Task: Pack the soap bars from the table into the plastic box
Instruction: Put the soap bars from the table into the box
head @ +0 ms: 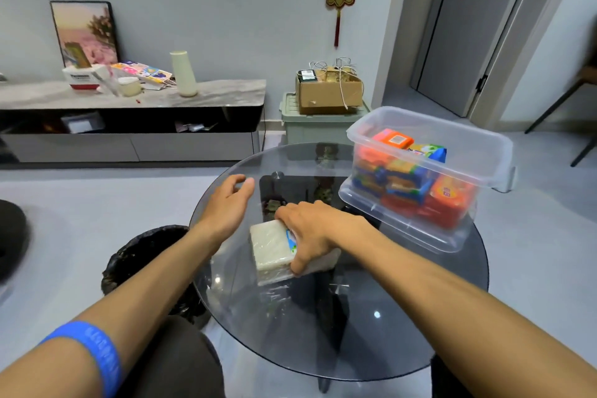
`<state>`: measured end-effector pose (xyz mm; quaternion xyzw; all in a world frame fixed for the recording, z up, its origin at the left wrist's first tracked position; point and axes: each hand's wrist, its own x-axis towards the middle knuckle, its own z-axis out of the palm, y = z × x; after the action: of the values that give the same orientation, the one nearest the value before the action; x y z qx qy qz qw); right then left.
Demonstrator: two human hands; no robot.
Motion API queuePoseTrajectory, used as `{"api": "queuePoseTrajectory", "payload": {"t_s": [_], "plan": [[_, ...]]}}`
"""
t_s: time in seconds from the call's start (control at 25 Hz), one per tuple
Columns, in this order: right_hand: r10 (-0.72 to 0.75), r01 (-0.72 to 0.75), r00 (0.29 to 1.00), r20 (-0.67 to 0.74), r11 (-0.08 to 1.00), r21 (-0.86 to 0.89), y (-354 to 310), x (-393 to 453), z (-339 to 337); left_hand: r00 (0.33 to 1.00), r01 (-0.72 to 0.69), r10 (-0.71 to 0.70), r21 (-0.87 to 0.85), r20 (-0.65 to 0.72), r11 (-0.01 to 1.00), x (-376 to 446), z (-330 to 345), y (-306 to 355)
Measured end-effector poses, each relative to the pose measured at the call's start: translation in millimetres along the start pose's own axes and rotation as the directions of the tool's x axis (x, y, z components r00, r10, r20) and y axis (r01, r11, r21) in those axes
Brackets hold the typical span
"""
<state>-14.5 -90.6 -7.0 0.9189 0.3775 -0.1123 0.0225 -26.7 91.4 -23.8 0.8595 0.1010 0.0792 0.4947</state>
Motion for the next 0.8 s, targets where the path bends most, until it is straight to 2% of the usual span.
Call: {"api": "queuePoseTrajectory", "payload": {"t_s": [0.12,0.24,0.32,0.4,0.48,0.56,0.64,0.72,0.8], "plan": [[0.011,-0.01,0.999,-0.033,1.0,0.014,21,-30,-21,0.998,-0.053,0.052,-0.008,-0.025,0.999,5,10,15],[0.076,-0.047,0.982,-0.171,0.985,0.168,63,-74,-75,0.99,-0.133,0.133,-0.004,-0.044,0.991,18,20,52],[0.131,-0.076,0.954,-0.269,0.976,0.205,97,-105,-120,0.969,-0.23,0.235,0.074,-0.075,0.97,25,36,84],[0.19,-0.152,0.921,-0.34,0.979,0.136,133,-132,-156,0.929,-0.347,0.364,0.175,-0.073,0.921,31,57,122],[0.245,-0.249,0.91,-0.335,0.968,0.032,168,-154,-176,0.878,-0.462,0.478,0.262,0.001,0.848,38,83,160],[0.278,-0.3,0.923,-0.265,0.953,-0.046,200,-169,-181,0.822,-0.564,0.554,0.328,0.133,0.758,45,112,193],[0.312,-0.334,0.935,-0.169,0.935,-0.123,224,-177,-175,0.744,-0.664,0.527,0.359,0.411,0.656,52,143,217],[0.323,-0.336,0.942,-0.094,0.92,-0.204,244,-179,-163,0.599,-0.757,0.349,0.368,0.721,0.54,57,175,234],[0.299,-0.3,0.953,-0.05,0.909,-0.289,257,-175,-151,0.508,-0.788,0.132,0.397,0.851,0.471,68,197,239]]}}
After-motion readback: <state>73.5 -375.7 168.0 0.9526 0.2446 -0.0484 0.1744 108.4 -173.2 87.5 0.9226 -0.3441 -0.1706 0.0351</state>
